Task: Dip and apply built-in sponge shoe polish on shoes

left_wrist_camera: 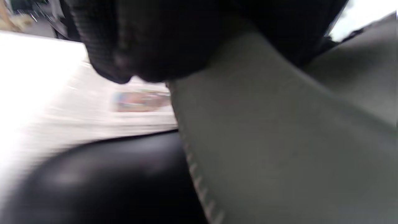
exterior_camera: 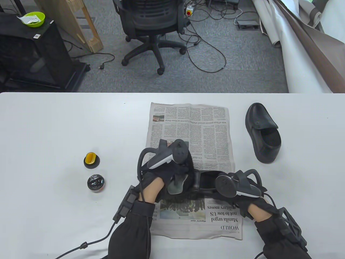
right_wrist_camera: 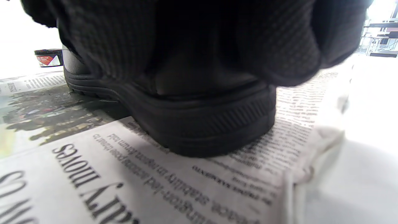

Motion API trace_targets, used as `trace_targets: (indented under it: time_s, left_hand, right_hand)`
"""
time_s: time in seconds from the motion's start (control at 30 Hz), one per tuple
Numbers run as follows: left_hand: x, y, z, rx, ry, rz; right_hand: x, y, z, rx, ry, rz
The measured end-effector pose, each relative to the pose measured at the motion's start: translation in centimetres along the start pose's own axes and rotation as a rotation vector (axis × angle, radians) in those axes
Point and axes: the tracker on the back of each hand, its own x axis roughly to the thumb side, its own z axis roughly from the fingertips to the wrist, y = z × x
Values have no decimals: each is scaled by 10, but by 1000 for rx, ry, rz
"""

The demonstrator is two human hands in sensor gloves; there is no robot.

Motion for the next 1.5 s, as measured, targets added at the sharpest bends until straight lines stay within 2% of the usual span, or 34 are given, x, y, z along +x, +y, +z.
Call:
trace_targets:
  time_s: [0.07, 0.13, 0.17, 0.23, 0.33, 0.6, 0.7, 0.8, 0.87, 0.97, 1.1, 1.2, 1.3, 1.5]
  left_hand:
    - [8, -11, -10, -6, 1, -11]
    - [11, -26, -19, -81, 81, -175]
    - [10, -26, -19, -83, 79, -211]
    - [8, -25, -18, -93, 100, -137]
    - [-1, -21, -11, -124, 164, -296]
    - [-55, -12, 25, -123, 295, -397]
    - [-66, -2, 44, -57, 273, -441]
    - [-79, 18, 68, 97, 321, -451]
    - [-94, 33, 84, 155, 380, -422]
    - [-132, 55, 112, 234, 536, -432]
    - [-195, 66, 148, 249, 716, -359]
    - [-231, 62, 160, 198, 845, -350]
    - [-261, 50, 160, 119, 930, -339]
    - [-299, 22, 158, 74, 1013, -300]
  right_hand:
    - [0, 0, 0, 1, -3, -4]
    - [0, 0, 0, -1, -2, 0]
    - [0, 0, 0, -3, -2, 4]
    - [0, 0, 0, -2, -4, 2]
    - [0, 0, -1, 0, -5, -1]
    - [0, 0, 0, -3, 3, 8]
    - [0, 0, 0, -3, 2, 2]
    - [0, 0, 0, -4, 5, 2]
    - [0, 0, 0, -5, 6, 3]
    - [0, 0, 1, -4, 5, 0]
    - [-1, 0, 0, -4, 2, -3]
    - [0, 0, 1, -5, 3, -1]
    - [-1, 0, 1, -6, 3, 2]
    - [0, 0, 1, -8, 3, 3]
